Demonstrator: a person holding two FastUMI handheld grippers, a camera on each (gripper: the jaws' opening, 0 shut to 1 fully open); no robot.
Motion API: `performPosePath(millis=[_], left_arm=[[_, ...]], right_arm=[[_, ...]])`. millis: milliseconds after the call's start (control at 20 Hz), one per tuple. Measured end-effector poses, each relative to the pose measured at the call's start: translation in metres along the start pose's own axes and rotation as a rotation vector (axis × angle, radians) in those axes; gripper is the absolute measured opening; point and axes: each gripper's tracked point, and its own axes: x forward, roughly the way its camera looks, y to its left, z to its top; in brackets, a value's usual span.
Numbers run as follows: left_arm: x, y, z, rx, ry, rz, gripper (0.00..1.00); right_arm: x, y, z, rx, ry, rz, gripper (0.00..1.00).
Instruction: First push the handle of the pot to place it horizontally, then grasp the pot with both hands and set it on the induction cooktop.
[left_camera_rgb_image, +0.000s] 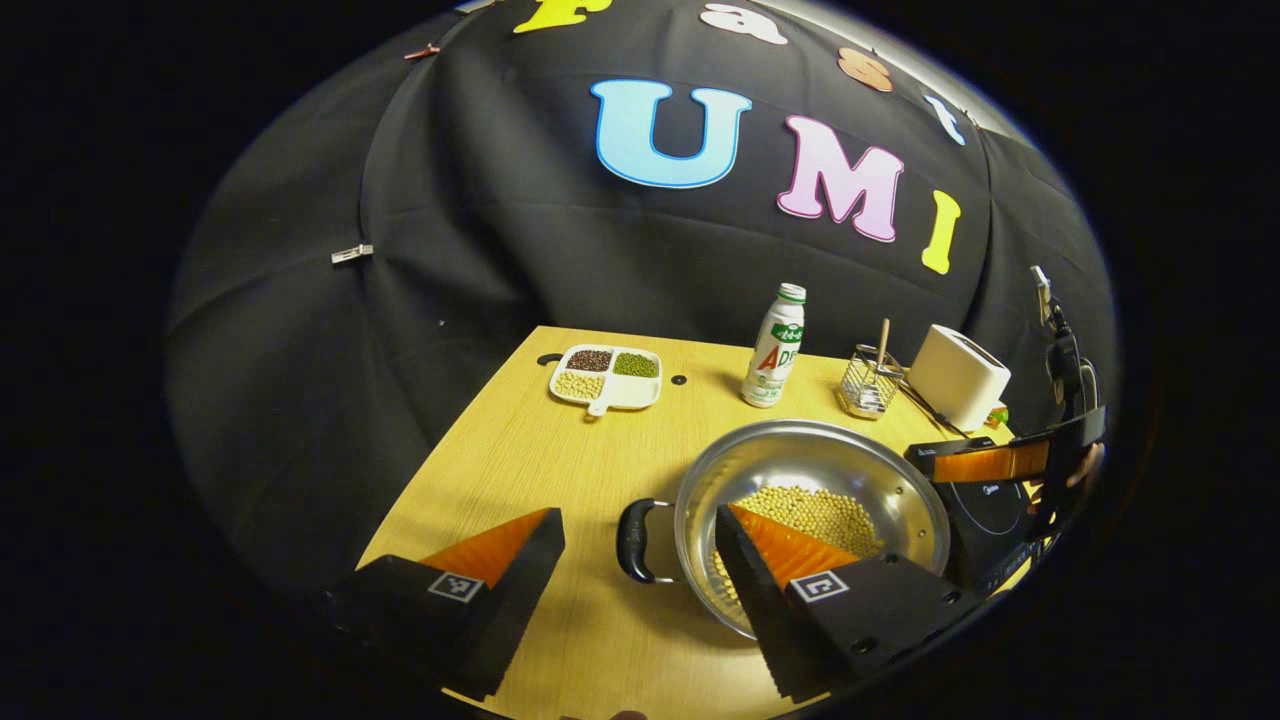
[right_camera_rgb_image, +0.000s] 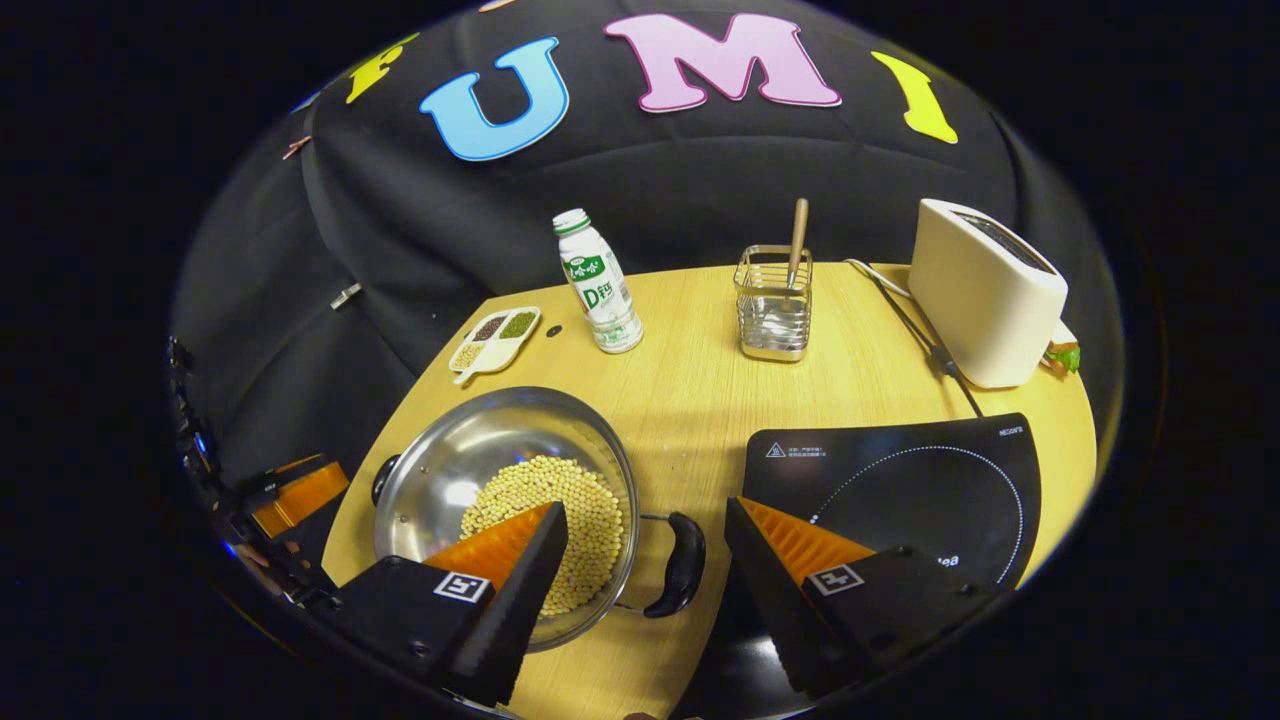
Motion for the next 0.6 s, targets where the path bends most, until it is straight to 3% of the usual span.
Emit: performPosePath(millis=[300, 600], left_arm=[[0.045, -0.009, -0.002, 0.067, 0.027, -0.084, 0.95], [0.078, -0.014, -0.026, 0.073, 0.142, -0.149, 0.95]], right_arm=[[0.026, 0.002, -0.023, 0.032, 0.065, -0.017, 0.99], [0.032, 0.006, -0.028, 0.054, 0.060, -0.039, 1.00]])
